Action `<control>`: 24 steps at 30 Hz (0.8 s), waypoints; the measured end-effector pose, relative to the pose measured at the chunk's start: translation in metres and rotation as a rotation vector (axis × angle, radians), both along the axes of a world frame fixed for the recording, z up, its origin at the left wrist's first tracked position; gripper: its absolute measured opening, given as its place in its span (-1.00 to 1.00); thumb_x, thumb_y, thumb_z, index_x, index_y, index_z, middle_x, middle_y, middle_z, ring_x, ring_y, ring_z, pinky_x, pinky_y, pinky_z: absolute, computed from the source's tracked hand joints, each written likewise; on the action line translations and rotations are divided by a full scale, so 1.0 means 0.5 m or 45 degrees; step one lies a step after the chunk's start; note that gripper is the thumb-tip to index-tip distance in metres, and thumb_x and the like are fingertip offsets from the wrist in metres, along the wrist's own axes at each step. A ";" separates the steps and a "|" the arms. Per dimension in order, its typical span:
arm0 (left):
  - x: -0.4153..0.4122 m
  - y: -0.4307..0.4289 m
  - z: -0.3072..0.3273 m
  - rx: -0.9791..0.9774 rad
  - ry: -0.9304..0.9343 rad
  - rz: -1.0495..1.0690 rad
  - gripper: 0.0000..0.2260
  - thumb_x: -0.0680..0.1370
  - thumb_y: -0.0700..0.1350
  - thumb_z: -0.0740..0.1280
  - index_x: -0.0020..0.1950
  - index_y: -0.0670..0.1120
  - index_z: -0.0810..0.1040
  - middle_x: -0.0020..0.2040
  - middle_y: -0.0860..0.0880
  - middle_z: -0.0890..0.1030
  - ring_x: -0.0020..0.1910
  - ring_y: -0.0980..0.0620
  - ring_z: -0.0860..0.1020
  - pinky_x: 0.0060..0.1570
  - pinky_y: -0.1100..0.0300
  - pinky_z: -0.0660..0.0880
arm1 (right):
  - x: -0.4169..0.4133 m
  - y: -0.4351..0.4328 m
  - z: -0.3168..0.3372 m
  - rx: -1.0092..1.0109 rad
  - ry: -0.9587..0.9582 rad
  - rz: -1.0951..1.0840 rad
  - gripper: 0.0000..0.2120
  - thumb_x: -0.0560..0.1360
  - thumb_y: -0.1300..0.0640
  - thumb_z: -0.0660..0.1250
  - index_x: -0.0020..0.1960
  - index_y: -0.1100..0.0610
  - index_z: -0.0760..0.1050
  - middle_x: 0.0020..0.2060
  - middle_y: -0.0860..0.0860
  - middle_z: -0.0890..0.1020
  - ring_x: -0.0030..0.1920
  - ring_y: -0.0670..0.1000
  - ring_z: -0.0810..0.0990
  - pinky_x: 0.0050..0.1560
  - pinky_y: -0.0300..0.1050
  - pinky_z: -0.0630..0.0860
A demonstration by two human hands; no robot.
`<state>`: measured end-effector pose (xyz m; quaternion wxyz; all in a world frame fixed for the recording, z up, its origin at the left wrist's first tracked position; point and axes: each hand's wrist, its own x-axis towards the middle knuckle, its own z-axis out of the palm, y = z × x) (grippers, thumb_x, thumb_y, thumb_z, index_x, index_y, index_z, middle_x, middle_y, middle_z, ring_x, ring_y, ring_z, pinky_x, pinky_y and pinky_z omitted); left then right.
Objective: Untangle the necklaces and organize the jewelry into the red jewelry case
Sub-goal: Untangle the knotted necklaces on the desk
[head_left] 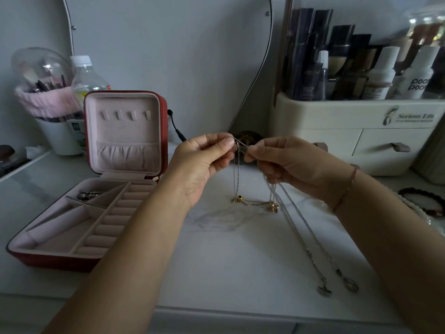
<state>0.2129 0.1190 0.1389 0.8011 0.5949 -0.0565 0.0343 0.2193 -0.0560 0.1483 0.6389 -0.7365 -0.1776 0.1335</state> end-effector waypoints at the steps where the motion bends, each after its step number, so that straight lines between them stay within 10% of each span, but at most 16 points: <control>1: 0.000 0.000 0.001 -0.007 -0.004 0.000 -0.91 0.50 -0.30 0.35 -0.13 -0.13 0.59 -0.37 0.04 0.63 -0.38 0.18 0.57 -0.33 0.37 0.51 | -0.001 0.000 0.000 -0.028 -0.006 0.026 -0.77 0.45 0.05 0.31 -0.09 0.22 0.57 -0.51 -0.02 0.41 -0.46 -0.08 0.30 -0.38 -0.24 0.29; 24: -0.005 0.000 0.003 -0.054 0.044 -0.153 -0.95 0.46 -0.26 0.37 -0.13 -0.14 0.59 -0.37 0.02 0.60 -0.40 0.15 0.54 -0.39 0.36 0.47 | 0.008 -0.011 0.003 -0.035 -0.165 -0.259 -0.89 0.46 0.14 0.37 -0.12 0.19 0.57 -0.53 -0.05 0.40 -0.49 -0.09 0.22 -0.43 -0.22 0.17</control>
